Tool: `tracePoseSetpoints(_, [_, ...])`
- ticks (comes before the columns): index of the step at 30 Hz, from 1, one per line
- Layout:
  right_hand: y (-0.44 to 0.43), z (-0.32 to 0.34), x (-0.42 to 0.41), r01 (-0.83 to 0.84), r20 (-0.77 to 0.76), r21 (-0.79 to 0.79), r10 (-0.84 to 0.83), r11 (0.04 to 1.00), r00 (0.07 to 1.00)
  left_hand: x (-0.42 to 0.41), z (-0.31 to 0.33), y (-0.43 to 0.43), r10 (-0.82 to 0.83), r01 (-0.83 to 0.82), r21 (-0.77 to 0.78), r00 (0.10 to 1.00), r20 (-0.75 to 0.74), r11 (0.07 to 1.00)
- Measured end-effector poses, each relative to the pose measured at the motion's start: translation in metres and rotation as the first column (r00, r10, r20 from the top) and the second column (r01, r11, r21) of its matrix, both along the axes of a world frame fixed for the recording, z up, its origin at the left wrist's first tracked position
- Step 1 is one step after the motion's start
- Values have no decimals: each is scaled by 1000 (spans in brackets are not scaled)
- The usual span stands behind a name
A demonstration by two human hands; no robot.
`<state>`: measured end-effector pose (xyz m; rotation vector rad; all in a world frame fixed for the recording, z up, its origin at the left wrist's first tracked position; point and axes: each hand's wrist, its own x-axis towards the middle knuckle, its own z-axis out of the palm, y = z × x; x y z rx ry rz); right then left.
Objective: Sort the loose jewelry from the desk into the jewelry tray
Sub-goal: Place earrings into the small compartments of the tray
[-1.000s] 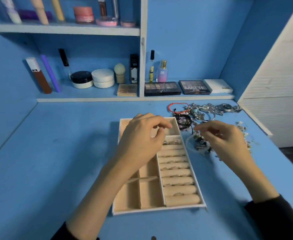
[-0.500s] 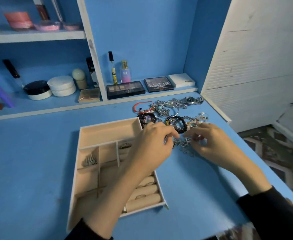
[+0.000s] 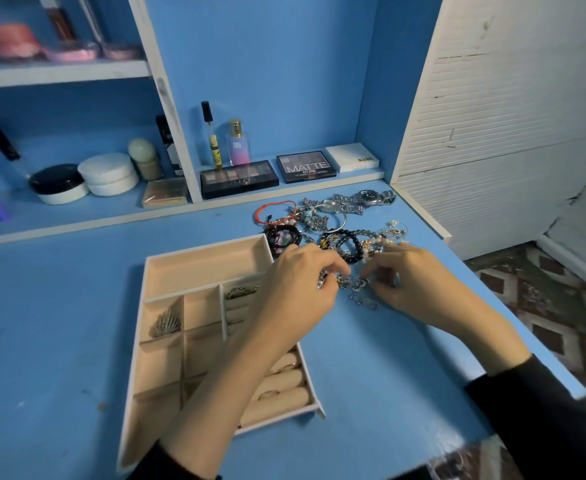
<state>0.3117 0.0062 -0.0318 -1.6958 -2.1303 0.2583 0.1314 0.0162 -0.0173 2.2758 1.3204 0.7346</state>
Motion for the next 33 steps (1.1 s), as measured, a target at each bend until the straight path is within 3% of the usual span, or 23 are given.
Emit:
tracePoseSetpoints(7, [-9, -3, 6, 94, -37, 19, -93, 995, 995, 8, 1, 8, -28, 28, 1, 992, -123, 1000])
tracePoseSetpoints(12, [-12, 2, 10, 94, -37, -74, -97, 993, 995, 19, 2, 13, -71, 68, -22, 959, -275, 997])
tracePoseSetpoints(22, [-11, 6, 4, 94, -109, -160, -112, 983, 988, 28, 2, 20, -80, 73, -35, 957, -278, 997])
tracePoseSetpoints(28, [-15, 4, 9, 265, 45, -153, -261, 952, 964, 31, -2, 22, -83, 80, -20, 945, -317, 997])
tracePoseSetpoints(33, [-15, 9, 16, 210, 10, -242, -214, 947, 977, 33, -2, 27, -95, 88, -36, 933, -347, 995])
